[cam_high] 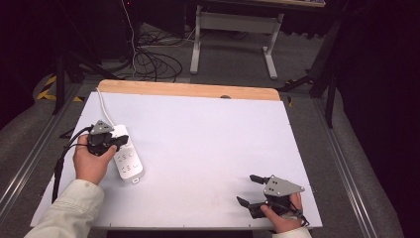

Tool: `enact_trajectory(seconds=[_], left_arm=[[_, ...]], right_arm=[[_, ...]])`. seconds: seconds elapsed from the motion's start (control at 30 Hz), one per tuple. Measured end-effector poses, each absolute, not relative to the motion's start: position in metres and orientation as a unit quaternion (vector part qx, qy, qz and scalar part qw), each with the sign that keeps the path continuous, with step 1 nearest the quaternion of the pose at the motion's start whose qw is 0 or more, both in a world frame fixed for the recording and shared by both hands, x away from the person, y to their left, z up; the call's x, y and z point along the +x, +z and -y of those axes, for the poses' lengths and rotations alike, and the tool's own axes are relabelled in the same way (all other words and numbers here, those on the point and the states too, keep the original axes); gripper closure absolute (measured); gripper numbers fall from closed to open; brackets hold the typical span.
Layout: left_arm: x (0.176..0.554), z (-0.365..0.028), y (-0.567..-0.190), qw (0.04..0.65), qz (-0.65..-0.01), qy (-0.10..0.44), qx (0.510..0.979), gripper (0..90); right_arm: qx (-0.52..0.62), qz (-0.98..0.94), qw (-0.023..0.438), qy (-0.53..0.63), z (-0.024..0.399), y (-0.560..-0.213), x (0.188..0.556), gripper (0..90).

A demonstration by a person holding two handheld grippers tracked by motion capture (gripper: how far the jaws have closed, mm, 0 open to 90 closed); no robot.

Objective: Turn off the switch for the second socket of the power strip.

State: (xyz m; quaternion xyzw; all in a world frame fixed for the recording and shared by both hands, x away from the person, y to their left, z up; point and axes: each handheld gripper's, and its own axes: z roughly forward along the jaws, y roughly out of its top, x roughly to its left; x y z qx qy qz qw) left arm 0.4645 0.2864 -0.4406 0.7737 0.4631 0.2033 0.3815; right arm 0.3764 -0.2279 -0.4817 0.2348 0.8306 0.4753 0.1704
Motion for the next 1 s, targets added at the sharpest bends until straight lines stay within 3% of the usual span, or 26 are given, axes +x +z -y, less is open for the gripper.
enact_trajectory(seconds=[0.7,0.8,0.87,0.9,1.0], left_arm=[[0.446,-0.283,-0.411,0.405,-0.437,0.210,0.775,87.2],[0.444,-0.282,-0.408,0.409,-0.434,0.211,0.774,82.4],[0.441,-0.281,-0.405,0.418,-0.433,0.207,0.771,73.5],[0.439,-0.280,-0.404,0.423,-0.433,0.203,0.770,63.4],[0.433,-0.279,-0.401,0.433,-0.425,0.203,0.768,56.0]], right_arm=[[0.235,-0.831,0.170,0.476,0.228,-0.482,0.376,17.5],[0.235,-0.830,0.170,0.476,0.228,-0.482,0.376,17.5],[0.235,-0.831,0.170,0.475,0.228,-0.482,0.376,17.5],[0.235,-0.830,0.170,0.476,0.228,-0.482,0.376,17.4],[0.236,-0.831,0.169,0.475,0.228,-0.482,0.376,17.5]])
